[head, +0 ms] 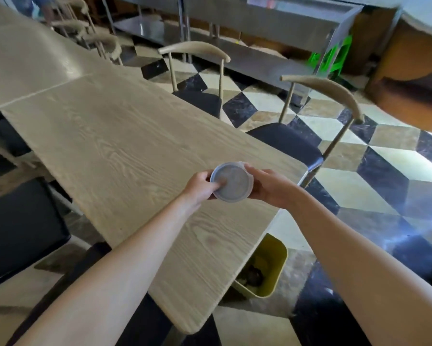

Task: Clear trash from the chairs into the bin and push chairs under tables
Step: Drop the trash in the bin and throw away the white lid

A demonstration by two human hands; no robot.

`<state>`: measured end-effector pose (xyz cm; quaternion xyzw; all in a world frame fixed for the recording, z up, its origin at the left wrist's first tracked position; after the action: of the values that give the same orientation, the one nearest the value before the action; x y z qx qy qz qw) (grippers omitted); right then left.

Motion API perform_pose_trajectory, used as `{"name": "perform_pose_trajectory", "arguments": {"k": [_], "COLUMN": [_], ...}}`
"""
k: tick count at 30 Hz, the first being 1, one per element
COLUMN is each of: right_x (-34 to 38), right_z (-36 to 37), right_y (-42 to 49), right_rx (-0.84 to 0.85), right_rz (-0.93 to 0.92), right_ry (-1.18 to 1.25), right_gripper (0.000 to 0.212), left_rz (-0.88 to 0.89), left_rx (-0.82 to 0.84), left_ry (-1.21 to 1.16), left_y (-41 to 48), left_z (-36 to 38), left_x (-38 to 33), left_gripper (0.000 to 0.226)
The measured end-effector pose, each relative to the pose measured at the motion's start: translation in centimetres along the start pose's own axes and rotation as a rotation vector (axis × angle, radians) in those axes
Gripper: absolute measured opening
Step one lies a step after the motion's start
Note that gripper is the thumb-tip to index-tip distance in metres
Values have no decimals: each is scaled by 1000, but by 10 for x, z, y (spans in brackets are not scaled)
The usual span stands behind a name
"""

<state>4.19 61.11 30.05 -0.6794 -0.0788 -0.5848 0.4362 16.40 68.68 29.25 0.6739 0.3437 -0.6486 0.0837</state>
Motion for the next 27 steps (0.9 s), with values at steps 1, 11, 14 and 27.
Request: {"name": "perform_pose_trajectory", "arguments": {"k": [1, 11, 14, 27], "right_x": [-2, -51, -78, -341], "right_z": [-18, -156, -188, -220], "right_y": [-1, -1, -4, 19], "right_rx": [-2, -245, -354, -727], "right_rz": [19, 57, 105, 447], "right_ry": [8, -268, -197, -261], "right_gripper": [33, 27, 29, 30], "left_rz": [4, 56, 91, 739], "left_rx": [18, 163, 203, 79], "left_ry": [5, 195, 265, 1200], "left_y": [3, 23, 40, 45], "left_z": [17, 151, 169, 158], "left_x": [-2, 25, 39, 98], "left_gripper": [22, 23, 36, 73]}}
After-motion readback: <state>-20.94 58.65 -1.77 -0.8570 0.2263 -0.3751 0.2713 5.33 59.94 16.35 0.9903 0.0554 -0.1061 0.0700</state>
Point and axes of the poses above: each hand's wrist, its own y-axis towards the middle knuckle, its own z-axis out of the palm, x = y × z, the point moved 10 cm from there along y, towards the middle knuckle, and after that the axes turned 6 degrees about -x, right-handed, at the moved point
